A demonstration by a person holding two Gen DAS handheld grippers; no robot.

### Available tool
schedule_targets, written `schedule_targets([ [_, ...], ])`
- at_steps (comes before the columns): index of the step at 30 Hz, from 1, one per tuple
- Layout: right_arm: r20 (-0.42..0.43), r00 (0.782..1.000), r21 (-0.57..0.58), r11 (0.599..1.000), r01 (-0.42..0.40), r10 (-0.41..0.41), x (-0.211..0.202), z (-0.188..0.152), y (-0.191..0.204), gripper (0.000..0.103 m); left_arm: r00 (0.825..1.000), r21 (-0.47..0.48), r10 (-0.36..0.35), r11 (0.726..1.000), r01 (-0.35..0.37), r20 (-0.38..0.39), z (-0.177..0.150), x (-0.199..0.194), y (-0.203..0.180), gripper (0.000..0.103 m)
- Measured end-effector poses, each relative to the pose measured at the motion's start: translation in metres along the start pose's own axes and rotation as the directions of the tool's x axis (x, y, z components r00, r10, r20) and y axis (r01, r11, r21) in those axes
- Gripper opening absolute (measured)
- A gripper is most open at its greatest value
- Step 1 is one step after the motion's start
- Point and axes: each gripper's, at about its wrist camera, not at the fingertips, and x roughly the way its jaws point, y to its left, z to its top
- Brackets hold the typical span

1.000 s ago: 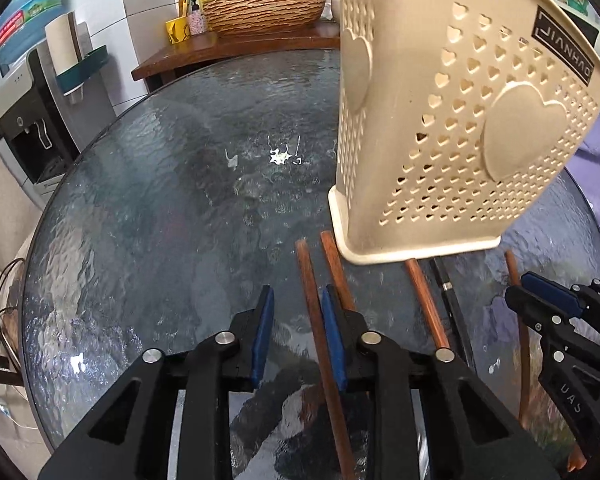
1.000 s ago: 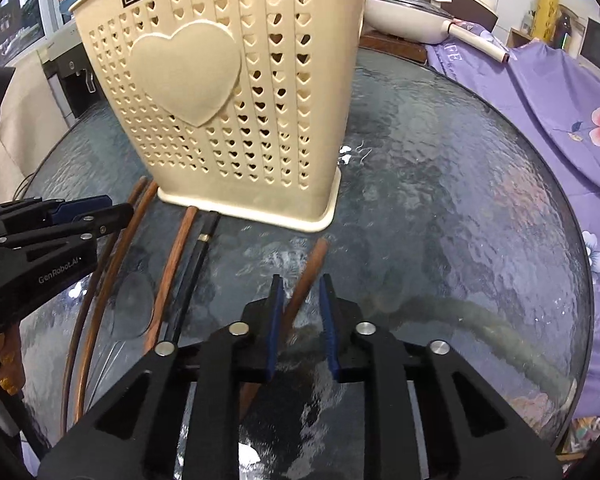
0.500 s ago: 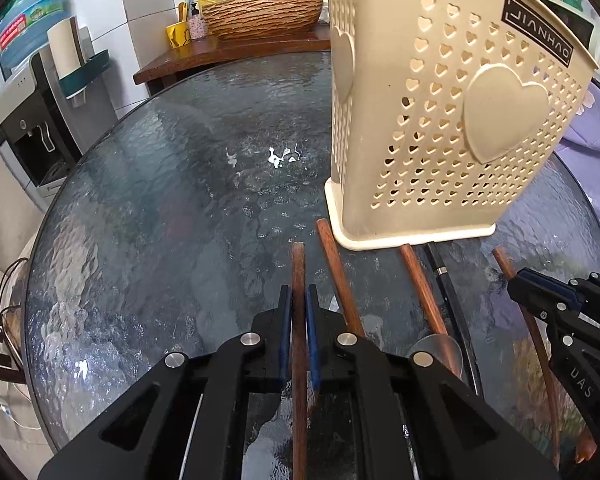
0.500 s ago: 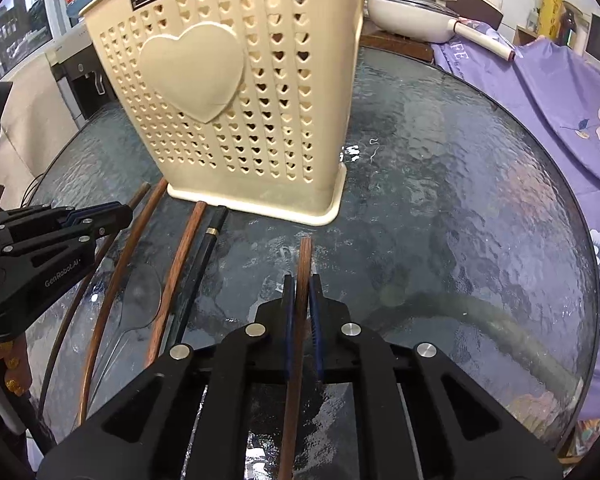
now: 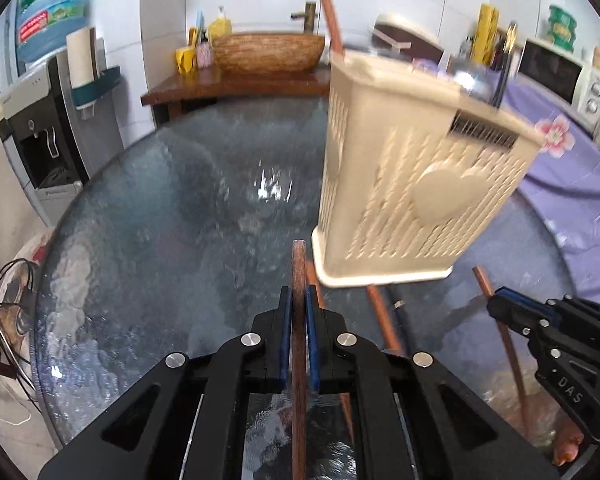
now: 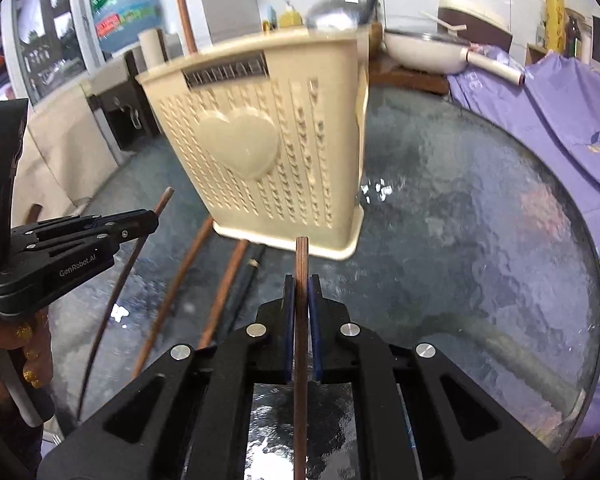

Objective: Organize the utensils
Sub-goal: 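Lift both wooden chopsticks upright and carry them over the holder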

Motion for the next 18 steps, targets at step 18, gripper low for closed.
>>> schedule_targets([
  [18,0.21,0.958,-0.028,0.981,-0.194,0.196,-0.112,0.032,0.008,0.007,0.978,0.005,-0.079,0.997,0.08,0.191,0.023,-0.094,-0.012,0.007],
])
